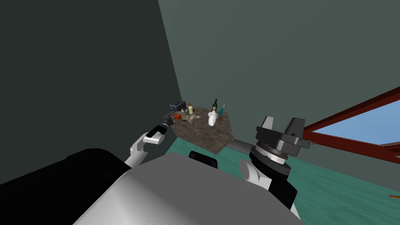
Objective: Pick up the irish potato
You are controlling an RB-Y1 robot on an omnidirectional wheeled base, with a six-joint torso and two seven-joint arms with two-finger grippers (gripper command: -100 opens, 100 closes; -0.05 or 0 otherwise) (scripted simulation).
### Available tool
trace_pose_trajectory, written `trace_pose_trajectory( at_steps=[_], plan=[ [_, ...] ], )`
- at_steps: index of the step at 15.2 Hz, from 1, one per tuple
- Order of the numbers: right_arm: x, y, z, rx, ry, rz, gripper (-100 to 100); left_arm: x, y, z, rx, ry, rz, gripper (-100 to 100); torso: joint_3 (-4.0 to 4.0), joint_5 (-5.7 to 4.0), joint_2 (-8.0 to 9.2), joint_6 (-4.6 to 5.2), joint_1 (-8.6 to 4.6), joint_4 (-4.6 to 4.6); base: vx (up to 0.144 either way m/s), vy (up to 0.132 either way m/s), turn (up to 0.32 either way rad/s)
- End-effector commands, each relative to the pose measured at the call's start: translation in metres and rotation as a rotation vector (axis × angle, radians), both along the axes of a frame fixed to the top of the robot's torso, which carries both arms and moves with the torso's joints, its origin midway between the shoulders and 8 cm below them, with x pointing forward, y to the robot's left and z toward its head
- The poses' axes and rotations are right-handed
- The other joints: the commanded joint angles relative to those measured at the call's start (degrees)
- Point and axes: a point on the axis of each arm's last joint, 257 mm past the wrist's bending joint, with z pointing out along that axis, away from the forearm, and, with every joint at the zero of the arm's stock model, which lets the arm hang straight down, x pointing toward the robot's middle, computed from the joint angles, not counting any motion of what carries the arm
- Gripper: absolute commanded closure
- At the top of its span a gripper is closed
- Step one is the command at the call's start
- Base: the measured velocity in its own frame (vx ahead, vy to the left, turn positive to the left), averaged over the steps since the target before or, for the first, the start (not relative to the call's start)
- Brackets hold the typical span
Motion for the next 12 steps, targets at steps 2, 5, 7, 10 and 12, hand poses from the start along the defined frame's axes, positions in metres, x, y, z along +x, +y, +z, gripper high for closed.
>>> trace_pose_trajectory(
  at_steps=[2, 5, 7, 10, 12],
  plan=[
    [0.000, 0.000, 0.000, 0.000, 0.000, 0.000, 0, -0.007, 0.017, -0.016, -0.041, 0.059, 0.041, -100, 0.00, 0.00, 0.00, -0.01, 0.00, 0.00, -0.007, -0.015, -0.189],
    [0.000, 0.000, 0.000, 0.000, 0.000, 0.000, 0, -0.012, 0.036, -0.025, -0.088, 0.098, 0.087, -100, 0.00, 0.00, 0.00, -0.01, 0.01, 0.00, -0.003, -0.012, -0.159],
    [0.000, 0.000, 0.000, 0.000, 0.000, 0.000, 0, -0.018, 0.055, -0.031, -0.133, 0.120, 0.129, -100, 0.00, 0.00, -0.01, -0.05, 0.01, 0.00, -0.004, -0.014, -0.175],
    [0.000, 0.000, 0.000, 0.000, 0.000, 0.000, 0, -0.023, 0.057, -0.042, -0.144, 0.166, 0.145, -100, 0.00, 0.00, -0.01, -0.05, 0.01, 0.00, -0.003, -0.009, -0.121],
    [0.000, 0.000, 0.000, 0.000, 0.000, 0.000, 0, -0.031, 0.075, -0.051, -0.194, 0.201, 0.195, -100, 0.00, 0.00, -0.01, -0.01, 0.01, 0.00, -0.002, -0.014, -0.244]
  ],
)
